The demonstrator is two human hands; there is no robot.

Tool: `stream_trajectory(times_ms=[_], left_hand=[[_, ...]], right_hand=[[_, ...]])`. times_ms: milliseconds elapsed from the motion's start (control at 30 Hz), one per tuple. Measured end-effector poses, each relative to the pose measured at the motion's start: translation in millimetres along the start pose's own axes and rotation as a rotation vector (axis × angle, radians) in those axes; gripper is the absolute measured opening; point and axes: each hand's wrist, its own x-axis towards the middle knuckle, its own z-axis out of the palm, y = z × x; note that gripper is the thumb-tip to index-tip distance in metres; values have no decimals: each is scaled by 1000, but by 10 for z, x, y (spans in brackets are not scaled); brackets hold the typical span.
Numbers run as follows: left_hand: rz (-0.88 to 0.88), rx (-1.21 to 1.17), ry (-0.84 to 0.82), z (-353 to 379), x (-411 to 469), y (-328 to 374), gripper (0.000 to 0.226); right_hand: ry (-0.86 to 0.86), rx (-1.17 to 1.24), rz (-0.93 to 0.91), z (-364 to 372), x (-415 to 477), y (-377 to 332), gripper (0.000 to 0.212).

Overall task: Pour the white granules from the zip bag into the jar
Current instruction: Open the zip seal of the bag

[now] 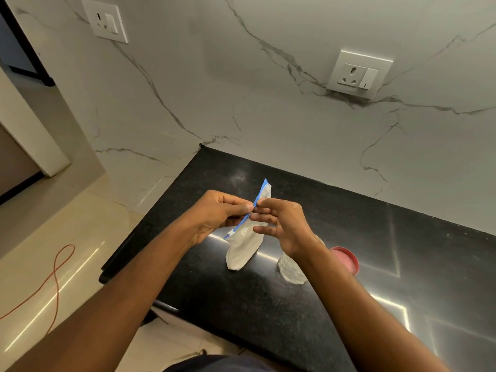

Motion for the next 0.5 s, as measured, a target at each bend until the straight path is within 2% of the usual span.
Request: stream_trajectory(times_ms=[233, 500], left_hand=[[21, 14, 37, 15, -6, 1, 10], [102, 96, 69, 60, 18, 20, 14]], right_hand=[[-1, 34, 19, 30, -19, 36, 15], [-56, -51, -31, 32, -91, -13, 23]])
